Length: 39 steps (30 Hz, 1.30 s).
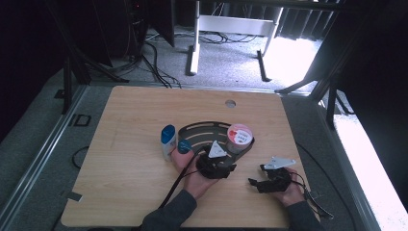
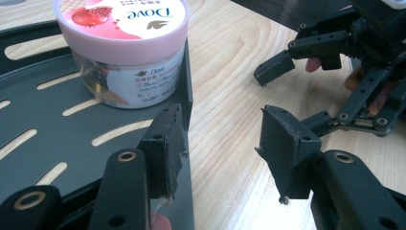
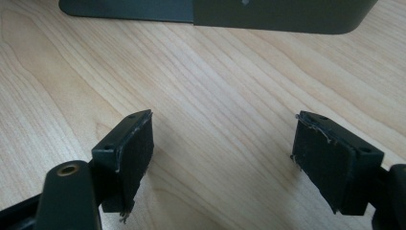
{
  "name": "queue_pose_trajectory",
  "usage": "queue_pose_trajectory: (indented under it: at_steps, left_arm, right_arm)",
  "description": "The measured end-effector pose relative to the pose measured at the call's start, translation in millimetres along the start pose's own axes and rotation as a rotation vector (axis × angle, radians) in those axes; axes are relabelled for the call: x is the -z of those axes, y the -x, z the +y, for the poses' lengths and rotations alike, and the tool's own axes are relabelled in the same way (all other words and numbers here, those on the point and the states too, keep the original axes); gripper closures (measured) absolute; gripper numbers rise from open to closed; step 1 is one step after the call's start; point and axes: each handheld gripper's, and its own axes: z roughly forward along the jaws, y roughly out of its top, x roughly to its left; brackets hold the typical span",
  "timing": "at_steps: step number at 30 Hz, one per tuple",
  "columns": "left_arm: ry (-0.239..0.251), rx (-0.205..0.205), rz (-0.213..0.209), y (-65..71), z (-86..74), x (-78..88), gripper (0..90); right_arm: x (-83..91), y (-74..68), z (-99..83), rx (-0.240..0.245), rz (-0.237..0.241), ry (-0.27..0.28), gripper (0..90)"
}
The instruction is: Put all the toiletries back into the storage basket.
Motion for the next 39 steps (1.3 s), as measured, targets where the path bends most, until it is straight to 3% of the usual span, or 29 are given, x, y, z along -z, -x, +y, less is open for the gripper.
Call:
queue_pose_trajectory:
  at_steps: [16, 20, 25, 39]
  left_arm:
    - [-0.009, -0.007, -0.016, 3.1, -4.0, 5.9, 48.1]
    - [-0.024, -0.024, -0.016, 3.0, -6.4, 10.2, 47.5]
    - [-0.019, -0.011, -0.013, 1.7, -10.4, 16.6, 47.2]
    - [-0.026, -0.025, 0.009, -2.4, -22.9, 39.3, 46.9]
  right_arm:
    - [0.5, 1.6, -7.1, -0.004, 0.002, 0.04, 19.6]
    - [0.4, 1.2, -7.7, -0.005, 0.001, 0.046, 19.3]
    - [0.3, 0.8, -8.4, -0.007, -0.001, 0.051, 18.9]
    - [-1.1, 1.1, -7.6, -0.001, 0.007, 0.055, 18.3]
